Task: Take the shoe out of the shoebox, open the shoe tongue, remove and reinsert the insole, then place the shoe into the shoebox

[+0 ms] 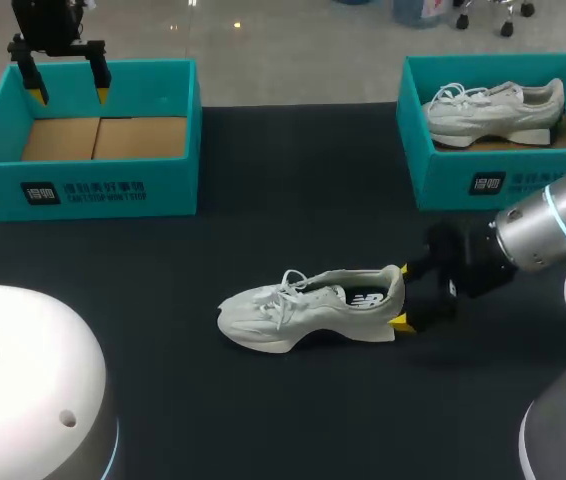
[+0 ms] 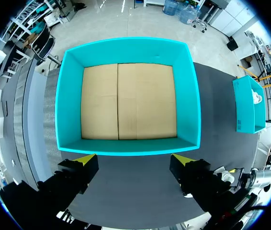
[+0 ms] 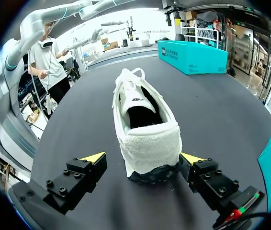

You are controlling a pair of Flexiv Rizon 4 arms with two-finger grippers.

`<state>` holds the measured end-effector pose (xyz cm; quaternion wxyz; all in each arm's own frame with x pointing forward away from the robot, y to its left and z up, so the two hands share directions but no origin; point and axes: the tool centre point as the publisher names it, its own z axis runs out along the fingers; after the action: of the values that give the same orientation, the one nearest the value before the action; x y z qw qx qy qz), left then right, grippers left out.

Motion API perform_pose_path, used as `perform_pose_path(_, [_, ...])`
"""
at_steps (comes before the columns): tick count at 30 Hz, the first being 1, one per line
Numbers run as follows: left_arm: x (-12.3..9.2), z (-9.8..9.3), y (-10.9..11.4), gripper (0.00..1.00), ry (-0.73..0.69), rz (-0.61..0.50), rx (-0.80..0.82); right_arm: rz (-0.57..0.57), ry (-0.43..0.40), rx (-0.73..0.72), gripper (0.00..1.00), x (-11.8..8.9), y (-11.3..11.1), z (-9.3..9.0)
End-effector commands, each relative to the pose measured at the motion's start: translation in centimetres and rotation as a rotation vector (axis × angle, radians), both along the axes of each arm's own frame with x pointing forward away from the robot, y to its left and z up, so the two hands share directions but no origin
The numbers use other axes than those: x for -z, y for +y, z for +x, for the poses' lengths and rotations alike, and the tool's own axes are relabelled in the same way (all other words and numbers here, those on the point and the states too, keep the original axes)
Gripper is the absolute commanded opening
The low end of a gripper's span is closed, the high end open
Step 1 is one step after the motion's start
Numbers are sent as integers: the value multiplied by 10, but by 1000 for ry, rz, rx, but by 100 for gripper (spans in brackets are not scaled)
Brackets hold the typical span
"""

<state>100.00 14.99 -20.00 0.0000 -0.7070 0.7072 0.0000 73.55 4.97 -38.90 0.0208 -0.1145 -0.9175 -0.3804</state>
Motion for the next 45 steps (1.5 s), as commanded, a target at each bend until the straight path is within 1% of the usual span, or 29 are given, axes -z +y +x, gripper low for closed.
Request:
perform_pose_path(1, [0,0,0,100,0,0,0,10,-1,-7,100,8,10,5])
perform_pose_path(7, [0,0,0,100,0,0,0,22,-21,-13,100,11,15,6])
perform_pose_path(13, [0,0,0,100,0,0,0,57,-66,-13,100,17,19,9])
perform_pose_path(22, [0,0,0,100,0,0,0,54,-54,-60,100,24,31,10])
perform_pose_path(35, [0,0,0,100,0,0,0,36,-43,-77,100,37,35,10])
perform_pose_path(36, [0,0,0,100,0,0,0,31,-39,-81,86,39,34,10])
perform_pose_path(37, [0,0,0,100,0,0,0,29,-38,-82,36,41,34,10])
perform_pose_path(38, [0,0,0,100,0,0,0,34,-27,-93,0,42,34,9])
perform_pose_path(40, [0,0,0,100,0,0,0,-5,-29,-100,0,42,34,7])
perform_pose_path(45, [0,0,0,100,0,0,0,-5,-29,-100,0,42,34,7])
